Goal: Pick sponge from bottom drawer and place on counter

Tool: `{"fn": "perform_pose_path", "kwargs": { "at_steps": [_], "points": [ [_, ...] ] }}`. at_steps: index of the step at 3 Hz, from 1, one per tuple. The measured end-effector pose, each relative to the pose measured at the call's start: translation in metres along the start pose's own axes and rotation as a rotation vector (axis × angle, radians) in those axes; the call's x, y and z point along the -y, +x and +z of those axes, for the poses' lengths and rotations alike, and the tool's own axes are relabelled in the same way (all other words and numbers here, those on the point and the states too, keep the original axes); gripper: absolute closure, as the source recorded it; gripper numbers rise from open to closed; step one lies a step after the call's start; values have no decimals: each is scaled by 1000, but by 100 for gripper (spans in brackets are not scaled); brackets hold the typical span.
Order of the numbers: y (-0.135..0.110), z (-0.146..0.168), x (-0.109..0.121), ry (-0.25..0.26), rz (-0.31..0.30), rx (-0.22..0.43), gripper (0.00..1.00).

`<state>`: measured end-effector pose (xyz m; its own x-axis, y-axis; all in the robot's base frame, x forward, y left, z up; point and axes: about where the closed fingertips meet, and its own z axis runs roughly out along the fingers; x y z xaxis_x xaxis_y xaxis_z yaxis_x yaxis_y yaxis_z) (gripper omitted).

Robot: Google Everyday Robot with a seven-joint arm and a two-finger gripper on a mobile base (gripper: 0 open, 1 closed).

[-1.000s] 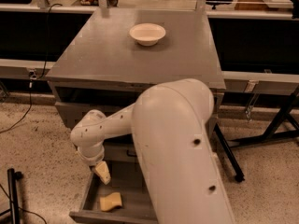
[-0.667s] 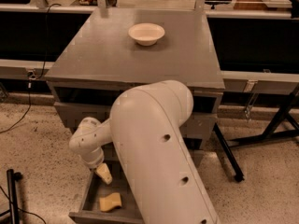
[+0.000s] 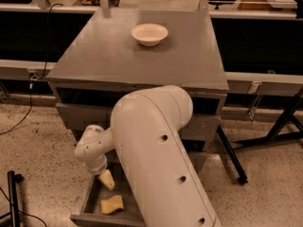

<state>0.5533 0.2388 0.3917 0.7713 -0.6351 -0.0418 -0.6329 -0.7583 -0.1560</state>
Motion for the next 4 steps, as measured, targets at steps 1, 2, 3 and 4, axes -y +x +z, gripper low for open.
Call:
{"fn": "perform_pose_path", "kwargs": {
  "at_steps": [1,2,3,4],
  "points": [
    [-13,31,-11,50,-65,58,0],
    [-29,56,-23,55,-107,79,0],
    [-28,59,-25,56,-100,84,0],
    [-25,70,-30,62,-72,111,0]
  ]
}}
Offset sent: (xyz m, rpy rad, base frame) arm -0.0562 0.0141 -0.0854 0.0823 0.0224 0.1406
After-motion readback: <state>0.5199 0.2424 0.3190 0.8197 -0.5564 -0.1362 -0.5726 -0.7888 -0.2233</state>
